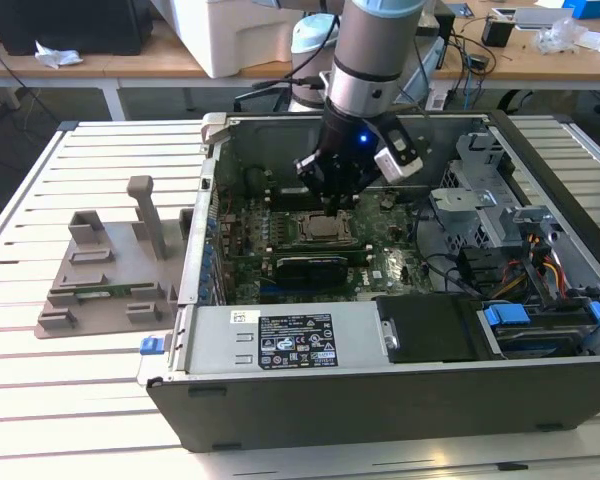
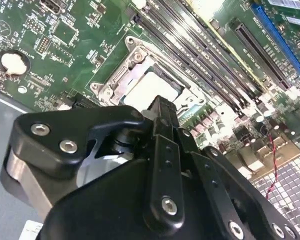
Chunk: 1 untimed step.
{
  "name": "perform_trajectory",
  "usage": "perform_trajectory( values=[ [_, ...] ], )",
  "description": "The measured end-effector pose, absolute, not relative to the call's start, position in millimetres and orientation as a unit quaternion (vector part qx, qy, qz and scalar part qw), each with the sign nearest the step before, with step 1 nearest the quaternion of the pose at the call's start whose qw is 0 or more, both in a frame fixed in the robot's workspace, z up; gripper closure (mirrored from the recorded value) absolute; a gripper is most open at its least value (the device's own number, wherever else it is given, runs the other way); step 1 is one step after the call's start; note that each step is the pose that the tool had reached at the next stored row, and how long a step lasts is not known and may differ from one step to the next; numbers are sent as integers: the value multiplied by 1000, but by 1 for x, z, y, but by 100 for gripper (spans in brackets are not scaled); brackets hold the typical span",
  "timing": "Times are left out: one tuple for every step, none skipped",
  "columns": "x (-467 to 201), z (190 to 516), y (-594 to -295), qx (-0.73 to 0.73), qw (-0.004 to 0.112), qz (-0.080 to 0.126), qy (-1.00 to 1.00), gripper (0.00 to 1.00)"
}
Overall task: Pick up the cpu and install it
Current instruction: 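Install the second cpu locking lever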
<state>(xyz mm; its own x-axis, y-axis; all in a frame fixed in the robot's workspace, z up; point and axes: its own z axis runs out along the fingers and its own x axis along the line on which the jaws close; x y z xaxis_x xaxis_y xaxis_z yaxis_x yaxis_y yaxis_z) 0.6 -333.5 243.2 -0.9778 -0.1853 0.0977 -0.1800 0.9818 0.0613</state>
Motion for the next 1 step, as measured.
perform_trajectory(
  values=[
    [1, 243, -334, 92, 52, -26, -994, 89]
  ],
)
